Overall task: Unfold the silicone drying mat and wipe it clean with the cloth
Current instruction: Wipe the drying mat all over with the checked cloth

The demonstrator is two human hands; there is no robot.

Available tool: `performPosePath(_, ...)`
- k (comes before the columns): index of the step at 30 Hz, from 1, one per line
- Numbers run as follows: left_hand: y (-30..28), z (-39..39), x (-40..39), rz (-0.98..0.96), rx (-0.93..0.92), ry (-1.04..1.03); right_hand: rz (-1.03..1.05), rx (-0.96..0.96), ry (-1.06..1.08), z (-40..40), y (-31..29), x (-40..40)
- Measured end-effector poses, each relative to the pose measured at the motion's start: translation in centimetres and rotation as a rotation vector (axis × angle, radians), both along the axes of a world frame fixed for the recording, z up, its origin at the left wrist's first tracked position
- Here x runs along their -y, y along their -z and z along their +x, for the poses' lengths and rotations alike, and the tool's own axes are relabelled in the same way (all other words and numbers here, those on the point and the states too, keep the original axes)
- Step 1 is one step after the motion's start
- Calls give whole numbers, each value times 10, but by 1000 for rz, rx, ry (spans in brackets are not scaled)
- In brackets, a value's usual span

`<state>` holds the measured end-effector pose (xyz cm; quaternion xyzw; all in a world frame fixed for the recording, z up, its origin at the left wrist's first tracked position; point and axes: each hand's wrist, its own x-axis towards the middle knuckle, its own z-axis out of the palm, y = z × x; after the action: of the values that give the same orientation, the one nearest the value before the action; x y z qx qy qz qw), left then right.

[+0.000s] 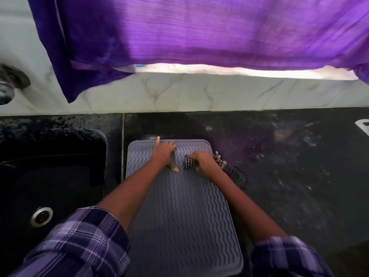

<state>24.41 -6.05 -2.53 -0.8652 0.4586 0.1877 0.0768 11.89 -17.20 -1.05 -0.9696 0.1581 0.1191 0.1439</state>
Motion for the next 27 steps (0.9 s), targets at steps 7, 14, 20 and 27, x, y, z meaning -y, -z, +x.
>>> performPosePath(7, 5, 1, -11, -216, -249, -226, -82, -7, 107, 47, -36, -1)
performPosePath(14, 12, 4, -10, -209, -207, -225, -136, 67, 15, 50, 6, -23)
performPosePath(20, 7, 3, -8, -106, -114, -159, -3, -219, -128, 16, -15, -19)
performPosePath(27, 10, 5, -7, -86, -88, -149, -176, 176, 100, 61, -27, -4)
